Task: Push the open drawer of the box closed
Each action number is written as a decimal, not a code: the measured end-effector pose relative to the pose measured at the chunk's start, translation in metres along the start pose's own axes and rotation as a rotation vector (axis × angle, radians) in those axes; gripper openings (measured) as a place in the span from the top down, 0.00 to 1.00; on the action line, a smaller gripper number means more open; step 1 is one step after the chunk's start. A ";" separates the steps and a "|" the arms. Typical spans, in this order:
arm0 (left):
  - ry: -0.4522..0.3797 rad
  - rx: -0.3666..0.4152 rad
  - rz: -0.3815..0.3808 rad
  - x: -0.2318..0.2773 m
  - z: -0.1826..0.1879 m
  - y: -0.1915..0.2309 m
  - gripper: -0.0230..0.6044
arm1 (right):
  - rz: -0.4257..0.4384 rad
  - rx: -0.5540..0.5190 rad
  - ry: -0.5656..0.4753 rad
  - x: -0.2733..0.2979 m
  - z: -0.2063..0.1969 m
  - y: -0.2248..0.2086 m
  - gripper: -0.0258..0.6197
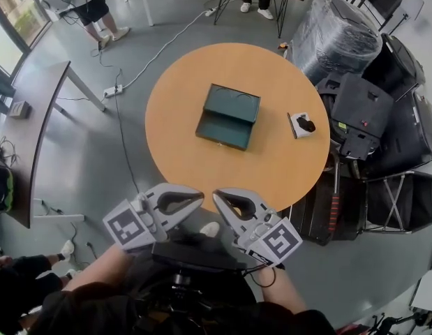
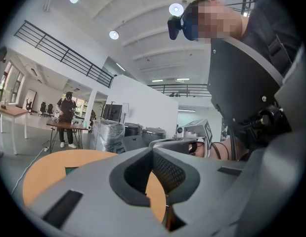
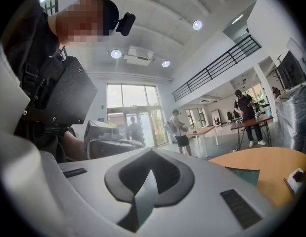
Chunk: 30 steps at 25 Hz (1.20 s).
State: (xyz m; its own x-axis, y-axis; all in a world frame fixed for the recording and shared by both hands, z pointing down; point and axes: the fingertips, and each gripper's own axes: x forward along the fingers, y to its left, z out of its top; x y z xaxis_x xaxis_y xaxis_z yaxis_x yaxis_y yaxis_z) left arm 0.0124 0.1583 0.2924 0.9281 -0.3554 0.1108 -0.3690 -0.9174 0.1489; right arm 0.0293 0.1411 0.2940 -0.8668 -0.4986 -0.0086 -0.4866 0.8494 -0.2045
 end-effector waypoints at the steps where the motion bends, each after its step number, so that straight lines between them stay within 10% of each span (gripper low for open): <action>1: 0.003 0.000 0.003 0.000 0.000 0.001 0.94 | 0.001 0.003 -0.001 0.000 0.001 -0.002 0.95; 14: 0.017 -0.018 -0.016 0.012 -0.006 0.043 0.94 | -0.069 0.046 0.031 0.023 -0.010 -0.043 0.95; 30: 0.065 -0.007 -0.104 0.028 -0.037 0.203 0.94 | -0.257 0.167 0.141 0.116 -0.049 -0.156 0.95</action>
State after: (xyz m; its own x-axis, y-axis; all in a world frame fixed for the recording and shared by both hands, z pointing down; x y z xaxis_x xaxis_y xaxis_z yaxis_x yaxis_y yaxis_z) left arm -0.0382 -0.0317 0.3622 0.9563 -0.2458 0.1583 -0.2716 -0.9472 0.1702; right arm -0.0013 -0.0408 0.3732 -0.7302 -0.6541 0.1974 -0.6768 0.6529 -0.3402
